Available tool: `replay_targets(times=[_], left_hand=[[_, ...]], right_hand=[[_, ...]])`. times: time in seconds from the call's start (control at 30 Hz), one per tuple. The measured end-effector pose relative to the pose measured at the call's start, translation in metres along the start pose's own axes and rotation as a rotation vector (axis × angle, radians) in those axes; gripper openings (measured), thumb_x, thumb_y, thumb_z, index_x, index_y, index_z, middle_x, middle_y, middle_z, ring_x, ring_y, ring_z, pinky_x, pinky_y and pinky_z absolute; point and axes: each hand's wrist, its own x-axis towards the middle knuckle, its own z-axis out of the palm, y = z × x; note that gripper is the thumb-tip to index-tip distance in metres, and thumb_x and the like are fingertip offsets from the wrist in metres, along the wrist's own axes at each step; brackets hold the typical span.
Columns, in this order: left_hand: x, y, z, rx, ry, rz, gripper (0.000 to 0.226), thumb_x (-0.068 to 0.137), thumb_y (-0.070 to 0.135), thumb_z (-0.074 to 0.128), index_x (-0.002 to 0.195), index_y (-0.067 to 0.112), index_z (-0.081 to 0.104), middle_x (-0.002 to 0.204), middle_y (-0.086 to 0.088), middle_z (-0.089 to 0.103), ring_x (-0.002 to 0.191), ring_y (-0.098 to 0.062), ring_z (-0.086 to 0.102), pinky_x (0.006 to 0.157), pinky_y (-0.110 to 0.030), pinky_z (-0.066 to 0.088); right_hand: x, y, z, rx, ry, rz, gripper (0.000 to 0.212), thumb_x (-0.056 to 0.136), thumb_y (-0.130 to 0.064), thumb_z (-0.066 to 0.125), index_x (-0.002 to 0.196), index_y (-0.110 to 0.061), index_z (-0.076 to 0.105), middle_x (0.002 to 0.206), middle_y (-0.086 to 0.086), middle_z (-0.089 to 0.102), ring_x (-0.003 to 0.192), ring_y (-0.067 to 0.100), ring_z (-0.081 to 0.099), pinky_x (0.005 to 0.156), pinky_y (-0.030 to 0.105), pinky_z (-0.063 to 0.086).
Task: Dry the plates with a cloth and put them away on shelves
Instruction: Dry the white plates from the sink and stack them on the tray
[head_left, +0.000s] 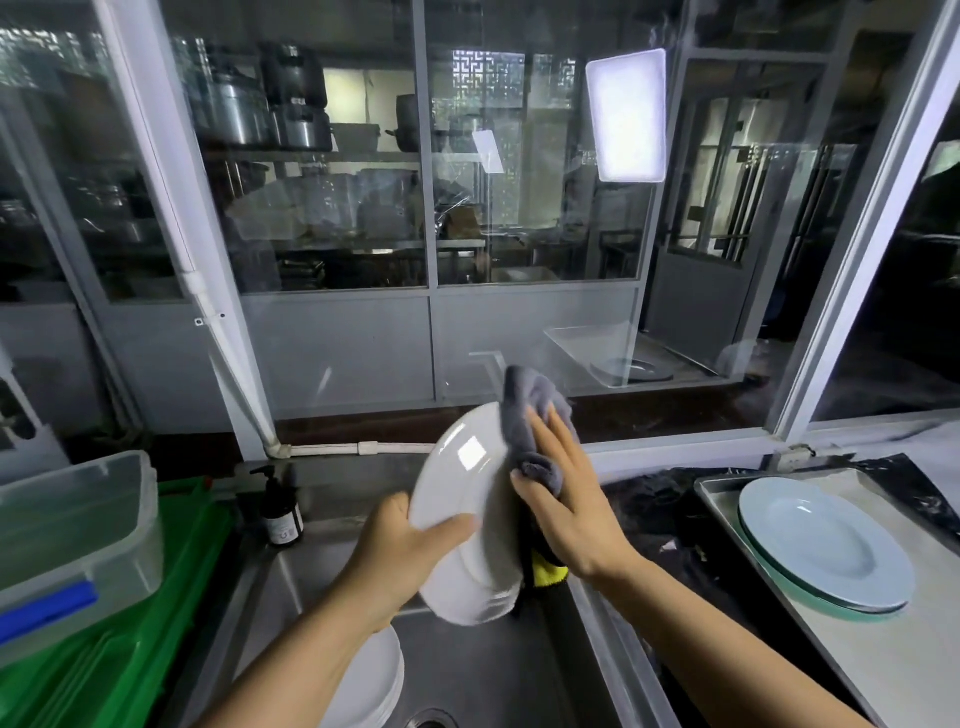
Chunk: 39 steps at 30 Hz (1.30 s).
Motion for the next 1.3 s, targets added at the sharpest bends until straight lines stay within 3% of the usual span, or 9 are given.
replay_targets(times=[0.13,0.23,0.37,0.47,0.7,0.83,0.93,1.1,1.3], left_hand=[[0.009,0.004,-0.004,0.027,-0.043,0.030,0.027,0.065,0.024,0.080,0.086,0.009,0.074,0.084,-0.007,0.076,0.078,-0.019,0.071,0.070,-0.035,0.055],[0.009,0.006,-0.007,0.072,-0.076,0.126,0.025,0.066,0.025,0.069,0.090,0.018,0.074,0.096,0.003,0.076,0.087,-0.010,0.068,0.080,-0.033,0.055],[0.003,0.009,-0.006,0.009,-0.153,0.127,0.031,0.069,0.010,0.061,0.099,0.014,0.072,0.099,0.002,0.076,0.093,-0.009,0.069,0.081,-0.025,0.053],[0.007,0.006,-0.008,-0.007,-0.145,0.092,0.028,0.067,0.016,0.066,0.095,0.012,0.073,0.097,-0.005,0.076,0.091,-0.016,0.069,0.080,-0.036,0.055],[-0.001,0.015,-0.018,-0.063,-0.073,-0.037,0.033,0.061,0.025,0.077,0.089,0.009,0.075,0.088,-0.010,0.076,0.087,-0.029,0.073,0.081,-0.048,0.056],[-0.002,0.018,-0.021,-0.155,0.003,-0.065,0.013,0.075,0.011,0.081,0.084,0.011,0.073,0.080,-0.004,0.076,0.073,-0.015,0.073,0.070,-0.035,0.057],[-0.007,0.017,-0.019,-0.214,0.017,-0.108,0.004,0.084,0.011,0.071,0.088,0.012,0.071,0.076,-0.001,0.075,0.066,-0.009,0.071,0.060,-0.025,0.056],[-0.011,0.022,-0.022,-0.372,-0.127,-0.260,0.036,0.076,0.032,0.067,0.105,0.011,0.070,0.097,-0.010,0.075,0.082,-0.021,0.072,0.086,-0.042,0.052],[-0.005,0.032,-0.024,-0.288,-0.206,-0.395,0.043,0.084,0.051,0.059,0.112,0.019,0.069,0.100,-0.008,0.075,0.089,-0.024,0.072,0.079,-0.036,0.055]], right_hand=[[0.001,-0.022,0.018,-0.213,-0.036,-0.200,0.061,0.093,-0.067,0.034,0.148,-0.047,0.015,0.158,-0.027,0.000,0.149,0.005,-0.010,0.122,0.039,-0.001],[-0.003,-0.024,0.035,-0.299,-0.064,-0.356,0.055,0.099,-0.059,0.026,0.149,-0.037,0.032,0.163,-0.005,0.015,0.151,0.020,-0.001,0.119,0.056,0.009],[0.008,-0.020,0.036,-0.327,-0.046,-0.385,0.046,0.101,-0.050,0.031,0.143,-0.039,0.045,0.158,-0.008,0.028,0.150,0.021,0.011,0.114,0.061,0.018],[0.017,-0.012,0.035,-0.346,0.017,-0.404,0.047,0.100,-0.046,0.037,0.144,-0.034,0.045,0.157,-0.005,0.031,0.149,0.023,0.016,0.113,0.059,0.023],[0.017,0.007,0.026,-0.015,0.079,0.034,0.048,0.097,-0.048,0.045,0.143,-0.040,0.035,0.149,-0.031,0.021,0.143,-0.010,0.010,0.118,0.019,0.010],[-0.002,0.019,0.026,0.215,0.105,0.212,0.039,0.101,-0.036,0.049,0.132,-0.055,0.033,0.134,-0.035,0.035,0.118,-0.033,0.026,0.105,0.003,0.021],[-0.008,0.019,0.026,0.300,0.160,0.218,0.033,0.100,-0.030,0.052,0.127,-0.049,0.050,0.127,-0.023,0.055,0.119,-0.012,0.049,0.104,0.016,0.037],[-0.004,0.016,0.011,0.289,0.186,0.227,0.022,0.098,-0.028,0.053,0.103,-0.044,0.069,0.107,-0.010,0.070,0.105,0.009,0.063,0.097,0.045,0.050],[0.004,0.016,-0.001,0.205,0.096,0.244,0.029,0.096,-0.030,0.059,0.111,-0.053,0.066,0.115,-0.026,0.063,0.111,-0.009,0.055,0.105,0.031,0.042]])
